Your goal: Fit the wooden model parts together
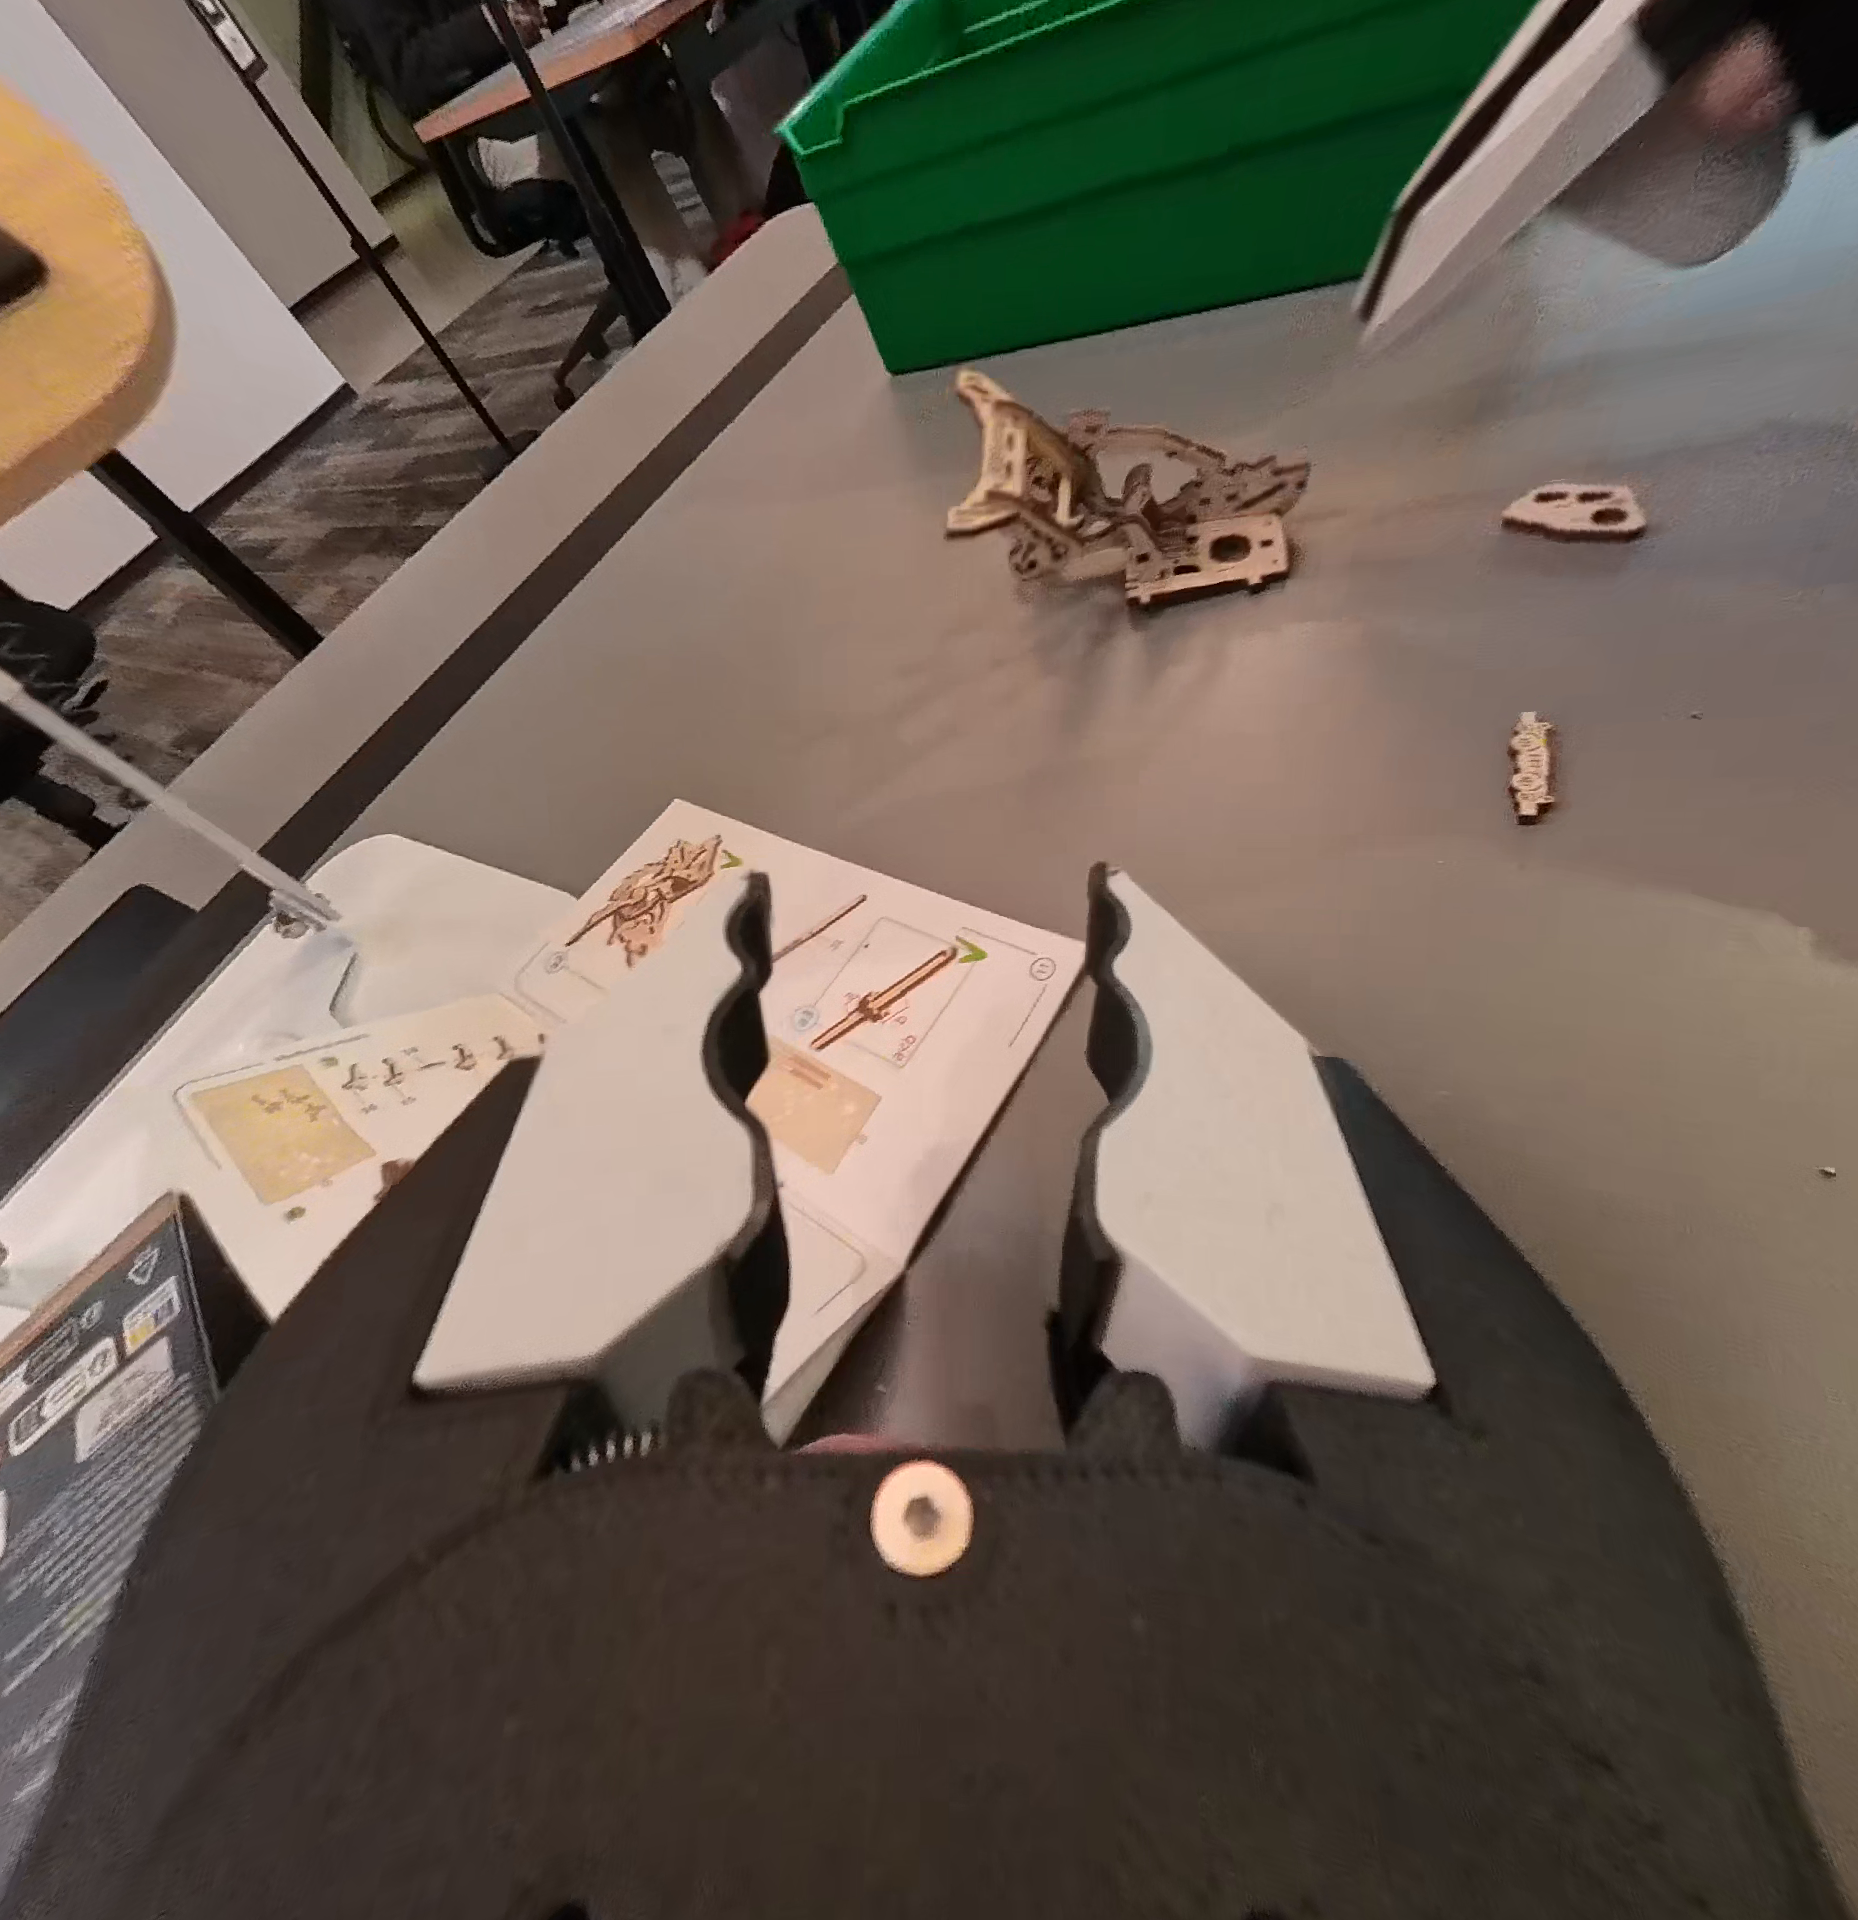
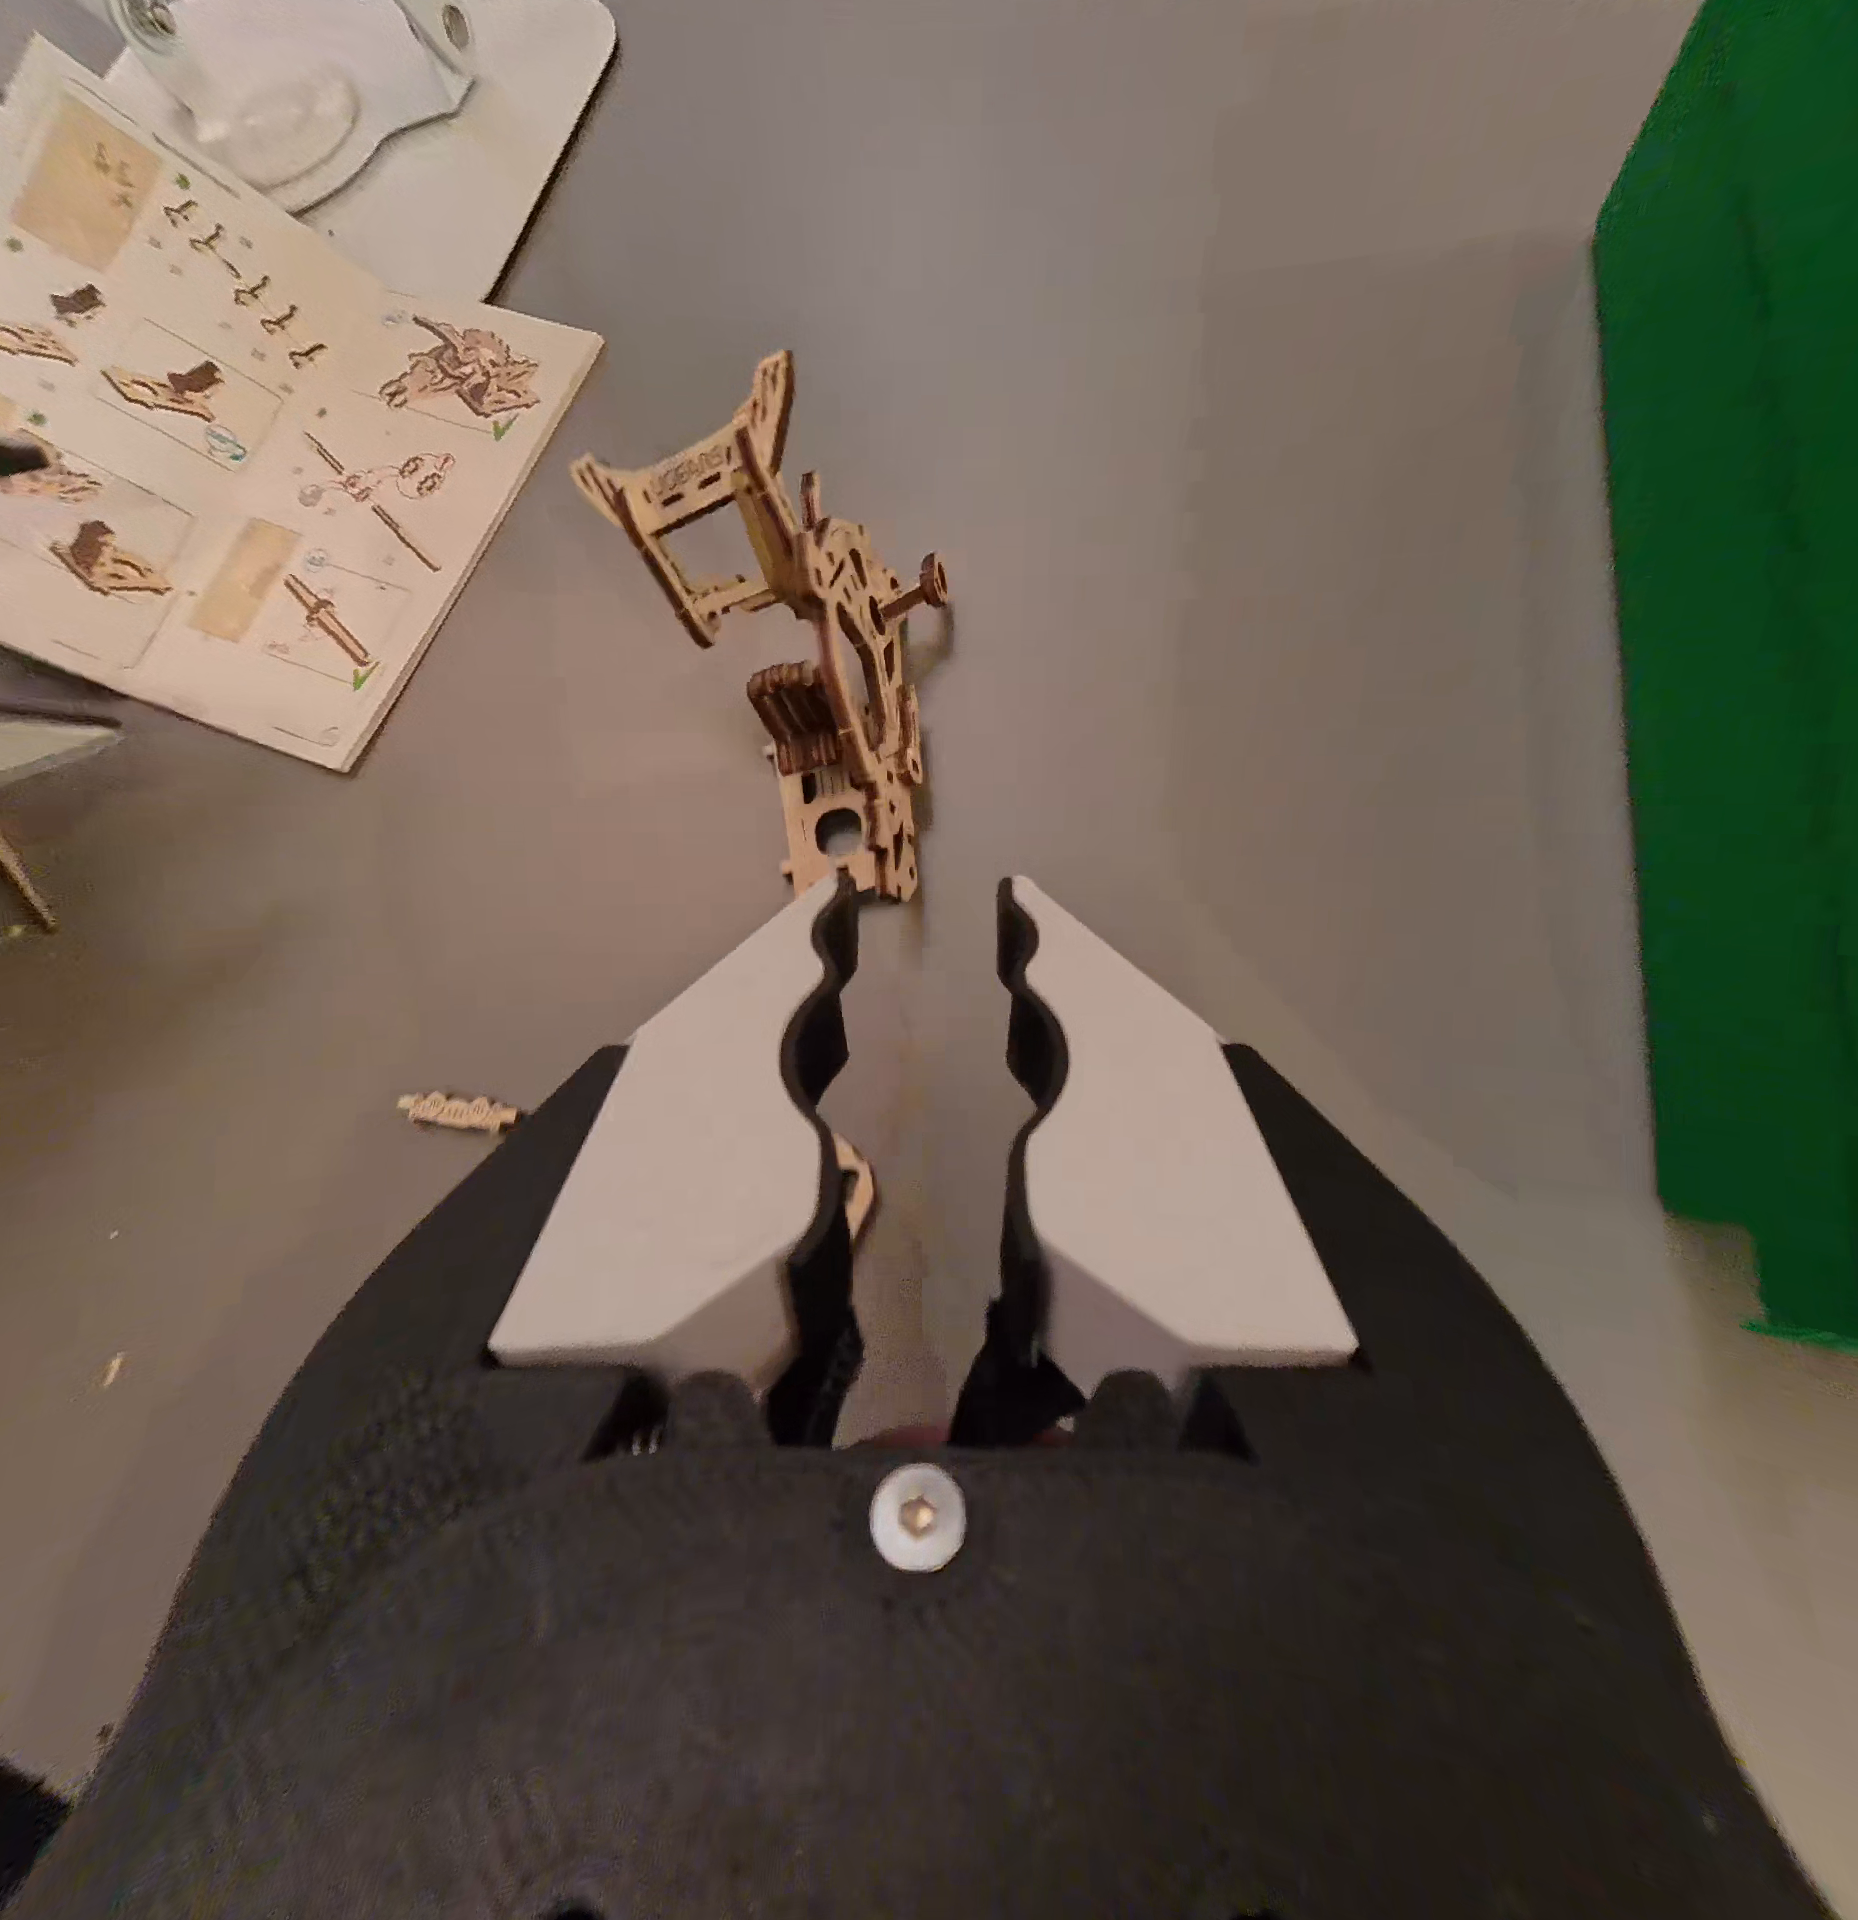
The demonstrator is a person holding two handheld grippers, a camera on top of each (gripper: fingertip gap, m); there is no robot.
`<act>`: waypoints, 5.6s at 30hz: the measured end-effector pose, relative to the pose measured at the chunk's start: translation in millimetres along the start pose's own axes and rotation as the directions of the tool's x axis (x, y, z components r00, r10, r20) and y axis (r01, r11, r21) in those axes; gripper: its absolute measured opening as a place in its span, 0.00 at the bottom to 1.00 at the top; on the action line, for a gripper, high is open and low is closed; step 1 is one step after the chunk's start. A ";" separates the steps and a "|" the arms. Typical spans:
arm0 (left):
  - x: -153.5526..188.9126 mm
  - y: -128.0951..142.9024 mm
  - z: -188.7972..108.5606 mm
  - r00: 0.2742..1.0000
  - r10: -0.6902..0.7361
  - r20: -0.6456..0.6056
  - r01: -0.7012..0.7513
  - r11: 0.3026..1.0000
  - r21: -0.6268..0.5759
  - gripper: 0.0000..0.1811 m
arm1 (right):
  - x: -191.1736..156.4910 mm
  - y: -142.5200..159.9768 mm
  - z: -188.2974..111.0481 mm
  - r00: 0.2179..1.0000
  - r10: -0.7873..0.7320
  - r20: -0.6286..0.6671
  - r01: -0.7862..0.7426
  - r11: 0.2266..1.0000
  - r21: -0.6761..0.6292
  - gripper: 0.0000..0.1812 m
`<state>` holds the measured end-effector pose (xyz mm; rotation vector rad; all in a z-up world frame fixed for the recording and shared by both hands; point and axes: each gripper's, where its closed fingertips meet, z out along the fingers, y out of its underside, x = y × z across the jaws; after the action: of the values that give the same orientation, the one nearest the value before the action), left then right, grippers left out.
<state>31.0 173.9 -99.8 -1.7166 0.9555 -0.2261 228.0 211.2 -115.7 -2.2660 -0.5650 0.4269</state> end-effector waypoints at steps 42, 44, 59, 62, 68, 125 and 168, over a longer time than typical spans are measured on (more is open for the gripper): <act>9.7 44.4 -37.2 0.768 0.472 0.434 -0.323 0.869 -0.374 0.27 | -161.0 -5.0 -134.3 0.931 -0.311 0.193 0.233 0.910 0.344 0.00; 5.6 47.4 -37.4 0.740 0.501 0.448 -0.330 0.851 -0.408 0.24 | -171.0 -6.6 -134.7 0.916 -0.356 0.186 0.277 0.895 0.350 0.00; -11.0 3.5 -101.6 0.747 0.248 0.617 -0.231 0.967 -0.109 0.13 | -198.5 44.4 -152.7 0.876 -0.448 0.180 0.386 0.874 0.296 0.04; -6.8 12.7 -103.8 0.810 0.181 0.558 -0.172 0.983 -0.069 0.18 | -210.1 52.8 -145.5 0.876 -0.448 0.180 0.397 0.880 0.261 0.06; 17.8 4.8 -95.6 0.888 0.089 0.451 -0.114 0.993 0.028 0.25 | -208.8 62.7 -127.9 0.916 -0.332 0.225 0.283 0.933 0.224 0.06; -69.4 201.8 -215.4 0.960 -0.270 -0.080 0.154 0.740 -0.654 0.76 | -272.5 0.1 -11.4 0.676 -0.460 0.575 0.459 0.874 0.159 0.17; -105.3 147.5 -189.3 0.975 -0.025 0.221 0.152 0.800 -0.581 0.76 | -261.5 18.7 20.1 0.678 -0.101 0.728 0.304 0.940 -0.152 0.22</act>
<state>-219.2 100.0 -125.2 -2.3160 0.8398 0.2199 2.2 76.7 -108.9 -2.1830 -1.3315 1.2056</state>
